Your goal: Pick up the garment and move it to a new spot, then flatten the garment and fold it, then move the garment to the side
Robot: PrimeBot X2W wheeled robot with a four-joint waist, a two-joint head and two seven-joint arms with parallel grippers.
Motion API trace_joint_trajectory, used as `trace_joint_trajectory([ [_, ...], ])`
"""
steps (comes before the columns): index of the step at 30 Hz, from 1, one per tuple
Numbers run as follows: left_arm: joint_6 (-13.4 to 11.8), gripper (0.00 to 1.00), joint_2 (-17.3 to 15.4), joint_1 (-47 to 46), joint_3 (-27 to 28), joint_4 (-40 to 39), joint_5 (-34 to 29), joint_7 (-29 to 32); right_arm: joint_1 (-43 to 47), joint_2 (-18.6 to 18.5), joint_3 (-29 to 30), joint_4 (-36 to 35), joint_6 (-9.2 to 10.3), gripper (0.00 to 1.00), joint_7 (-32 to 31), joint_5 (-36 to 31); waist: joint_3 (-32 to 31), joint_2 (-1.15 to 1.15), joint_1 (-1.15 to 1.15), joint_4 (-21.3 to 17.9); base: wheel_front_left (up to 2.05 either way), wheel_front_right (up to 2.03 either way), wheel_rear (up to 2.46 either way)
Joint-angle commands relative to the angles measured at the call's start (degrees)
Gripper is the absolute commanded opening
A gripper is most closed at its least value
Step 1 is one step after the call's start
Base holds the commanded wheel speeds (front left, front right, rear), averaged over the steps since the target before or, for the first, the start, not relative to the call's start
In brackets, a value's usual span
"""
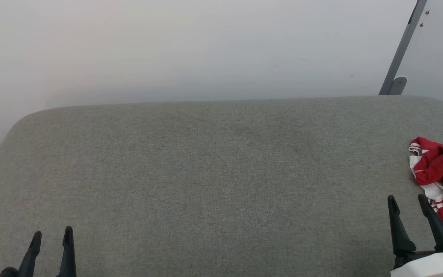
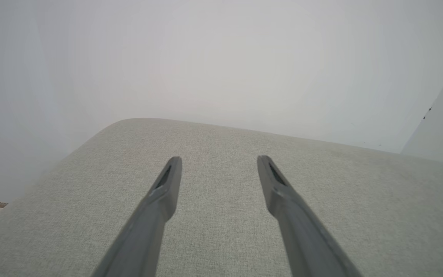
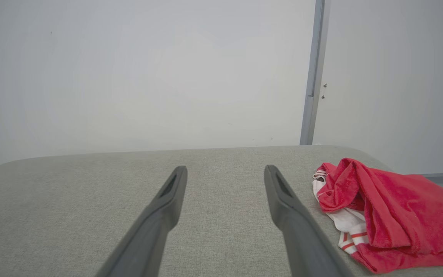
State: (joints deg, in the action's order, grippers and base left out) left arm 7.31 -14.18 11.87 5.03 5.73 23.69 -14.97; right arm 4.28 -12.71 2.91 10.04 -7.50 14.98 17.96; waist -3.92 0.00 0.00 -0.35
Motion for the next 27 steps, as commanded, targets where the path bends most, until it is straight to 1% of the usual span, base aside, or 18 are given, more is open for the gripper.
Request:
trace_joint_trajectory([
  [1, 0.14, 1.0, -0.1, -0.1, -0.02, -0.15, -0.49, -0.29, 0.68, 0.34, -0.08, -0.14, 0.02, 1.0, 0.23, -0.47, 0.01, 0.0, 0.0, 0.02, 0.0, 0.0, 0.0],
  [4, 0.14, 1.0, 0.04, -0.12, 0.29, -0.48, -1.13, -0.29, 0.49, 0.39, -0.32, -0.19, 0.02, 1.0, 0.23, -0.43, 0.02, 0.0, 0.0, 0.09, 0.0, 0.0, 0.0],
  [5, 0.0, 0.0, 0.12, 0.0, 0.06, -0.18, -0.39, 0.02, 0.01, 0.21, -0.47, 0.06, 0.0, 0.0, -0.03, -0.24, 0.03, 0.0, 0.0, 0.06, 0.0, 0.0, 0.0],
  [8, 0.0, 0.0, 1.2, 0.04, -0.24, 1.37, 0.22, 0.37, 0.29, 0.81, -0.74, 1.5, 0.0, 0.0, -0.27, 0.26, 0.05, 0.0, 0.0, 0.05, 0.0, 0.0, 0.0],
  [27, 0.05, 0.0, 3.63, -4.58, 0.26, 3.01, 17.08, 5.58, -2.53, 2.99, 0.4, 1.99, 0.0, 0.0, -5.53, 18.52, 0.67, 0.0, 0.0, 0.1, 0.0, 0.0, 0.0],
])
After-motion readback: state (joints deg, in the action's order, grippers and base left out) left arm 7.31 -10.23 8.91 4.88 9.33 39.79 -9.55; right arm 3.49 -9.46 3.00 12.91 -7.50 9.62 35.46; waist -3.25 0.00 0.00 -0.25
